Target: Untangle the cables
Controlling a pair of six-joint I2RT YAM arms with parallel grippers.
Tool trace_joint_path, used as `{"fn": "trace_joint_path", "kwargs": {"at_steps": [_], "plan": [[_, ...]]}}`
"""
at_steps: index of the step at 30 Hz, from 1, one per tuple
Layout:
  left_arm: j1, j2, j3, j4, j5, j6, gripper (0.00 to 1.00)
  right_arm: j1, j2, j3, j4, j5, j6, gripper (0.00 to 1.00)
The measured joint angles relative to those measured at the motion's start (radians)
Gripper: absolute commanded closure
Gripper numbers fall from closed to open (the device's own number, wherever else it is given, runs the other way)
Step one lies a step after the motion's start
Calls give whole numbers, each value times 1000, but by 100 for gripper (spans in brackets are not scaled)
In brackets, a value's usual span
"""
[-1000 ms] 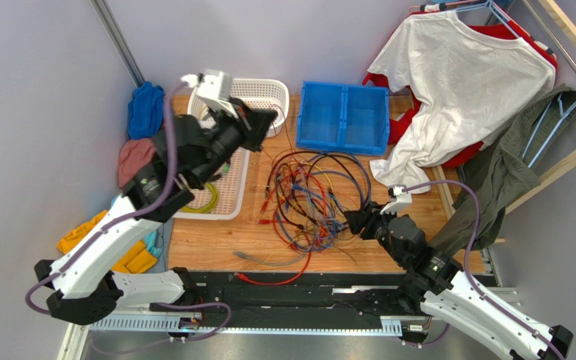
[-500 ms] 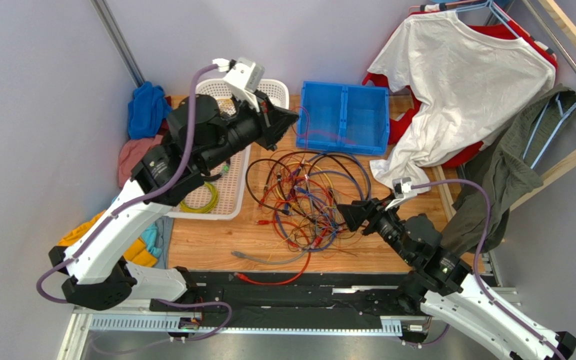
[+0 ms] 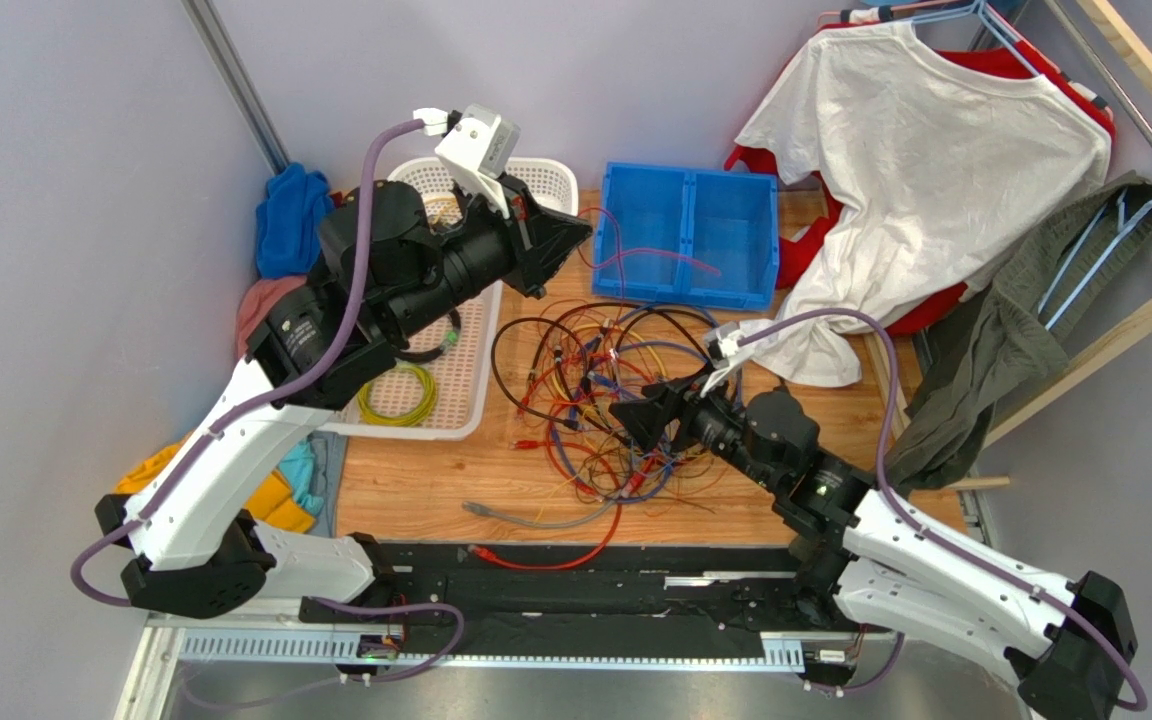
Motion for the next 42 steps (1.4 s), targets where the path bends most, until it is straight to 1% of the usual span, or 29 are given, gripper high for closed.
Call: {"fn": "trace_joint_path", "kwargs": {"at_steps": [9, 12, 13, 14, 15, 16, 19, 22, 25, 28, 29, 31, 32, 34, 35, 37, 38, 39, 42], "plan": [[0, 0, 13, -10, 1, -4, 100, 8, 120, 1, 122, -10, -9, 34], [0, 0, 13, -14, 5, -7, 100, 8, 180, 6, 151, -10, -9, 37], [0, 0, 13, -15, 5, -7, 100, 8, 201, 8, 157, -8, -9, 45], [0, 0, 13, -16, 5, -8, 100, 8, 223, 13, 162, -2, -9, 56], [0, 0, 13, -18, 7, -10, 100, 9, 246, 18, 167, 8, -8, 71], [0, 0, 13, -21, 8, -11, 100, 9, 267, 23, 171, 19, -8, 100], [0, -1, 13, -29, 8, -11, 100, 9, 293, 26, 178, 47, -5, 100], [0, -19, -15, -21, -6, -11, 100, 9, 269, 35, 161, 85, -3, 100], [0, -100, -156, 5, -48, -14, 95, 9, 198, 112, 63, 137, -15, 100], [0, -183, -320, 42, -109, -27, 89, 9, 148, 300, -53, 180, -43, 100], [0, -206, -373, 48, -130, -34, 85, 9, 143, 359, -74, 189, -49, 100], [0, -245, -484, 82, -167, -51, 78, 9, 150, 548, -159, 217, -72, 100], [0, -257, -524, 87, -179, -57, 69, 9, 159, 633, -179, 229, -87, 100], [0, -274, -618, 108, -203, -80, 61, 9, 184, 787, -227, 255, -113, 100], [0, -277, -653, 113, -210, -90, 51, 9, 195, 850, -239, 268, -126, 100], [0, -277, -708, 134, -216, -103, 40, 9, 223, 948, -271, 290, -150, 100], [0, -277, -735, 144, -218, -114, 38, 9, 241, 994, -286, 301, -160, 100], [0, -277, -758, 158, -219, -123, 37, 9, 269, 1044, -306, 310, -172, 100], [0, -277, -795, 185, -215, -139, 42, 8, 351, 1168, -378, 320, -196, 100]]}}
